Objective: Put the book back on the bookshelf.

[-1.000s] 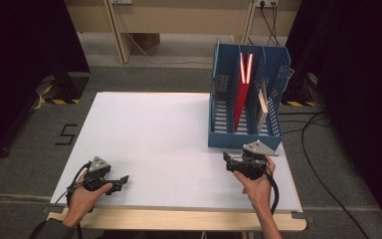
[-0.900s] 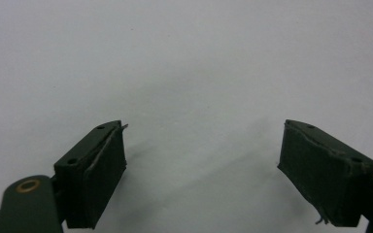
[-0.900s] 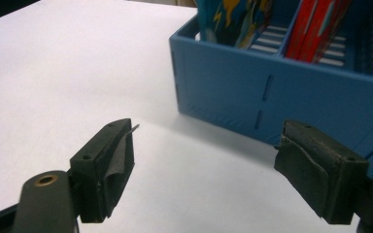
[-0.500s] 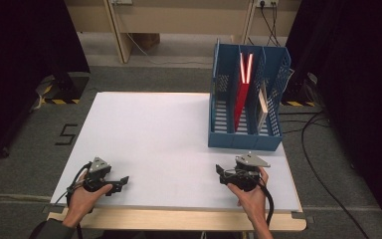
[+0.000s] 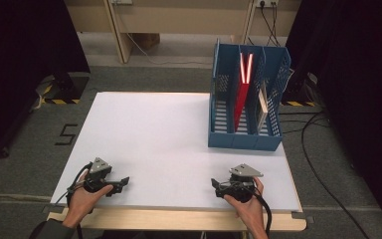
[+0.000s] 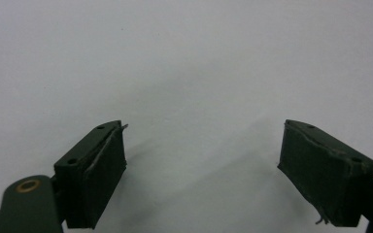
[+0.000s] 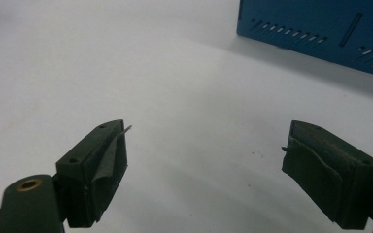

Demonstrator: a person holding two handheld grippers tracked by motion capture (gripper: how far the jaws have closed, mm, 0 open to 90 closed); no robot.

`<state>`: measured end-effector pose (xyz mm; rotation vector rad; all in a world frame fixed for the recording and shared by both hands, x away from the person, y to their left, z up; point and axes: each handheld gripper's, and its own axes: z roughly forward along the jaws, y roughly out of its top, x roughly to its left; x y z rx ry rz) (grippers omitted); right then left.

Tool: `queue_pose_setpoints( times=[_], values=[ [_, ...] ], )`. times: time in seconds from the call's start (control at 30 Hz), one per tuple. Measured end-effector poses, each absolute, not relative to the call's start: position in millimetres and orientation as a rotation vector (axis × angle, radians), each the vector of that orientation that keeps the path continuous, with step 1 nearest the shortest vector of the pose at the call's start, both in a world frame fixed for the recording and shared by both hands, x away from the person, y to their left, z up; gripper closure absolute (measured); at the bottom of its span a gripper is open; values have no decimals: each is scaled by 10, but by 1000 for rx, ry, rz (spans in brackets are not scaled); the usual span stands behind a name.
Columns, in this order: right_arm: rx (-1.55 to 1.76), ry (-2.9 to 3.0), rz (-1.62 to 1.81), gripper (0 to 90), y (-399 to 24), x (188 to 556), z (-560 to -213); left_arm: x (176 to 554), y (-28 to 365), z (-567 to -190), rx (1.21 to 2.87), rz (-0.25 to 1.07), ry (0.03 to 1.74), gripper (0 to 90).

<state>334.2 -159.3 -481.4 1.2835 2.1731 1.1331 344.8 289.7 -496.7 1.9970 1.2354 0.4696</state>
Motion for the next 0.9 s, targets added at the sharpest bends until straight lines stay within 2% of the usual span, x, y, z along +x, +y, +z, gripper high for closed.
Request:
queue_pose_setpoints(
  times=[0.47,0.9],
  values=[
    [1260,2212,1095,162,-1627,3134,-4882,3439,2890,-4963,2000,475,1231,160],
    [1257,2221,1084,162,-1609,3138,-4889,3440,2899,-4961,2003,476,1232,160]
  ],
)
